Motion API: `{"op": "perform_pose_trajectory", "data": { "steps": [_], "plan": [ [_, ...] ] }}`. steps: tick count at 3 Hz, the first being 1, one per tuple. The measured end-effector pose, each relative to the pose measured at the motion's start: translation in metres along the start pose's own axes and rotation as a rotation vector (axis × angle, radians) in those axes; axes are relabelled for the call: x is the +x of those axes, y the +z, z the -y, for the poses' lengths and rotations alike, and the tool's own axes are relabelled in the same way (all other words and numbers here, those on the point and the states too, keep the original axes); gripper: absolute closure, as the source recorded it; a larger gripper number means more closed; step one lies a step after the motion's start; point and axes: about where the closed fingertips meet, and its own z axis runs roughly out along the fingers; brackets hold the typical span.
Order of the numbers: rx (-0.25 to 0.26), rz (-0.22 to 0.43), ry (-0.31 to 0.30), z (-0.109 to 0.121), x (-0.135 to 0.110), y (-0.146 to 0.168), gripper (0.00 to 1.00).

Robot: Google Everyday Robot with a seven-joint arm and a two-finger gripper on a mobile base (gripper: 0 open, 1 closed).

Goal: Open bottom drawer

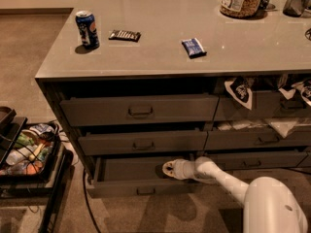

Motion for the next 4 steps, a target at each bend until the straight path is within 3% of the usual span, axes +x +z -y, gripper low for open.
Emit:
{"op": "perform_pose_trajectory", "data": {
  "steps": [2, 3, 4],
  "plan": [
    [-0.029, -0.011, -0.019, -0.012, 0.019, 0.022, 1.0],
    [-0.044, -0.061, -0.084, -0.01, 0.018, 0.018, 1.0],
    [-0.081, -0.081, -0.11, -0.028, 0.008, 0.014, 1.0]
  ]
}}
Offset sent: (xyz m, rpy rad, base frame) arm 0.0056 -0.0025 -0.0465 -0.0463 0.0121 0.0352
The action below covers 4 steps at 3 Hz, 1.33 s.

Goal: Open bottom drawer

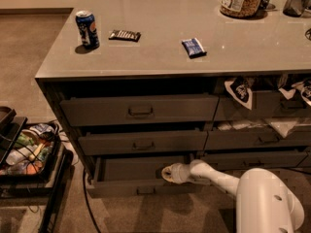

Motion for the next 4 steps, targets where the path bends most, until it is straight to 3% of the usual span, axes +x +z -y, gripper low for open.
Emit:
{"op": "perform_pose_trajectory", "data": {
  "steps": [2, 4],
  "plan": [
    [-0.066, 0.011, 0.006, -0.026, -0.011, 0.006, 1.0],
    [-0.199, 0.068, 0.154, -0.057, 0.002, 0.017, 1.0]
  ]
}}
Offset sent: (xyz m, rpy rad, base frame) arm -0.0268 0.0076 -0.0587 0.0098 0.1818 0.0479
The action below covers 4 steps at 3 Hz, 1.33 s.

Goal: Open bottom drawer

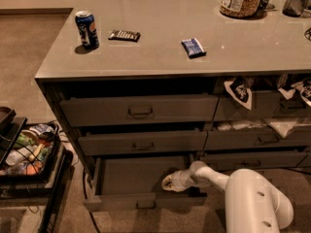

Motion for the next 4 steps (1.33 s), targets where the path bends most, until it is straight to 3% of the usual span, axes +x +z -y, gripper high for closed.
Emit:
{"op": "perform_pose_trajectory", "data": {
  "steps": [4],
  "plan": [
    [-0.236, 0.134, 0.184, -0.08, -0.024, -0.029, 1.0]
  ]
}}
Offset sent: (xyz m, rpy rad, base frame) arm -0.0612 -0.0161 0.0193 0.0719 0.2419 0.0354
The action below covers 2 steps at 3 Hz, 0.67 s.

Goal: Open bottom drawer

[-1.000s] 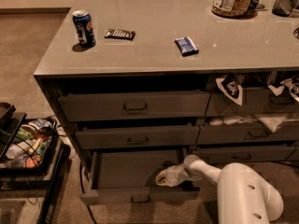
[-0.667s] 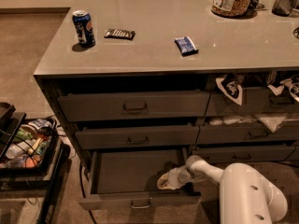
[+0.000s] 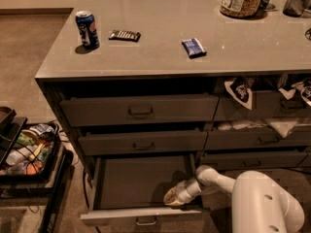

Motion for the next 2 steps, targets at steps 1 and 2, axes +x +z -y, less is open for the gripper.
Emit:
{"op": "perform_pose_trajectory", "data": {
  "steps": [1, 2],
  "plan": [
    [-0.011, 0.04, 0.052, -0.0291, -0.0056, 0.0009, 1.0],
    [-0.011, 0.04, 0.052, -0.0291, -0.0056, 0.0009, 1.0]
  ]
}}
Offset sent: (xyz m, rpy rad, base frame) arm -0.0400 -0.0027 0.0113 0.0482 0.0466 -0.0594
